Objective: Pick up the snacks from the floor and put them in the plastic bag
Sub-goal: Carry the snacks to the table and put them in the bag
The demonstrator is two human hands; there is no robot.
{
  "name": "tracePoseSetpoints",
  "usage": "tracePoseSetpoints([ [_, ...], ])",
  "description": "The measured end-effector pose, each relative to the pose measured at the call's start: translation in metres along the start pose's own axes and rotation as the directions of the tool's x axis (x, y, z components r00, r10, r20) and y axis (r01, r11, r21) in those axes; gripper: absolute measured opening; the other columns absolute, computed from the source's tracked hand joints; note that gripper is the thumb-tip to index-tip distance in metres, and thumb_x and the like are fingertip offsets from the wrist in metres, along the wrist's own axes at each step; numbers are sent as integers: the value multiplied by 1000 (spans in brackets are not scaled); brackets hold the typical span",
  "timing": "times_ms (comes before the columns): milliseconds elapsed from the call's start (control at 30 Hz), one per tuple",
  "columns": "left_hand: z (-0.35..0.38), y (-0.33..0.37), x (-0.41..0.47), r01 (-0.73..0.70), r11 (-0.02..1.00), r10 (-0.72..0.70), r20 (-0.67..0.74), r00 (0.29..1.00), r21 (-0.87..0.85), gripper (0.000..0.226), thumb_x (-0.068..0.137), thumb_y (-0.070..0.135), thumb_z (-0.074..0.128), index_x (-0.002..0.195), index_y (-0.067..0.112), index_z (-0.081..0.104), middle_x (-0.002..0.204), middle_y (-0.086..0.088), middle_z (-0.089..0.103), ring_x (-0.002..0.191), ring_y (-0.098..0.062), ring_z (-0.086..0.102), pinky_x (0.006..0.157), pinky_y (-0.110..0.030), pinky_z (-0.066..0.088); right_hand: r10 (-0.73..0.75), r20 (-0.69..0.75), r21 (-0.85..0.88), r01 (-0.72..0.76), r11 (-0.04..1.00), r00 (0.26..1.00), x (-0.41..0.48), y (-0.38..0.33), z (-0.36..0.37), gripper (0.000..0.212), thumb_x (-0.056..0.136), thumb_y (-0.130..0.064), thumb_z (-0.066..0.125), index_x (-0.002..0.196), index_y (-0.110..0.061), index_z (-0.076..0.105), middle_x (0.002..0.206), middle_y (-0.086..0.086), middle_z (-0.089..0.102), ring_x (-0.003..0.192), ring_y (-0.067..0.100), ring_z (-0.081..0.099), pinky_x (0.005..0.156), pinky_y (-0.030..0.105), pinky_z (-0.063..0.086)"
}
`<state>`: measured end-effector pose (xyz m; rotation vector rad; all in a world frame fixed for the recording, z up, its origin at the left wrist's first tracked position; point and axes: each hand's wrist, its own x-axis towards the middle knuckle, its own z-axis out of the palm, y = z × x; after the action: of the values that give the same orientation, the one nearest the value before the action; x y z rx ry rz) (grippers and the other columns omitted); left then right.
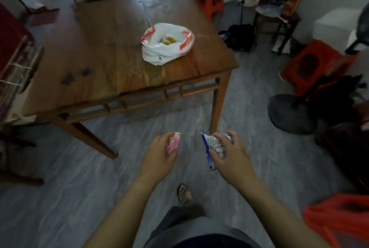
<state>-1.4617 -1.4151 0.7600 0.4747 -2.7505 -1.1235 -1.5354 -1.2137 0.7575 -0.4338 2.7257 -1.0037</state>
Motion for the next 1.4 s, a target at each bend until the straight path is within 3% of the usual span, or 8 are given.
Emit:
tracePoseSetpoints([
  [167,-48,-13,114,-14,999,11,-82,997,-35,37,83,18,63,118,26,57,106,6,59,91,-9,58,75,-24,45,-107,-24,41,108,993,994,121,-52,-2,48,83,-39,59,128,-28,47,139,0,34,116,22,48,90,45,49],
  [333,-71,-43,175,98,994,-104,-133,986,-53,34,84,23,63,118,27,58,105,6,59,91,-6,58,76,-31,52,-163,-1,53,162,985,987,201,-89,9,49,84,-35,61,130,-30,45,141,2,32,122,21,42,93,45,48],
  [667,-84,-50,359,148,988,-154,-209,966,-43,37,86,33,61,123,27,54,113,8,59,94,-3,56,76,-18,47,-269,-12,55,269,961,963,411,-107,-13,49,84,-35,61,129,-32,42,136,2,34,120,19,42,92,42,50],
  [833,-81,-39,447,183,980,-195,-204,959,-73,36,87,40,59,122,36,50,119,14,52,97,1,53,68,-9,45,-280,22,86,277,957,960,511,-111,-23,50,83,-39,59,128,-33,39,138,1,30,119,22,45,80,44,56],
  [933,-76,-38,483,182,982,-188,-212,959,-46,37,87,37,60,123,33,51,122,12,55,100,0,52,74,-13,46,-232,62,74,228,971,971,541,-112,-19,52,84,-34,60,131,-29,39,140,2,28,121,21,43,75,42,59],
  [1067,-64,-44,524,175,984,-176,-170,970,-20,38,87,33,61,123,34,50,120,11,58,105,-4,56,84,-30,55,-159,92,73,152,986,983,559,-111,-10,54,84,-33,60,134,-27,39,143,0,26,124,18,39,77,38,58],
  [1233,-56,-62,556,116,971,-82,-165,983,207,39,88,47,52,123,30,53,125,9,57,113,-1,44,100,-28,37,-113,95,62,107,992,989,572,-103,-6,56,83,-32,62,134,-26,39,142,1,29,125,17,38,83,40,56],
  [1400,-64,-98,564,360,894,-287,-278,917,266,44,87,40,55,128,25,50,135,-2,48,124,-23,43,99,-47,43,-126,99,72,120,990,987,582,-102,-6,54,83,-32,62,132,-26,41,139,-1,33,121,12,39,82,39,57],
])
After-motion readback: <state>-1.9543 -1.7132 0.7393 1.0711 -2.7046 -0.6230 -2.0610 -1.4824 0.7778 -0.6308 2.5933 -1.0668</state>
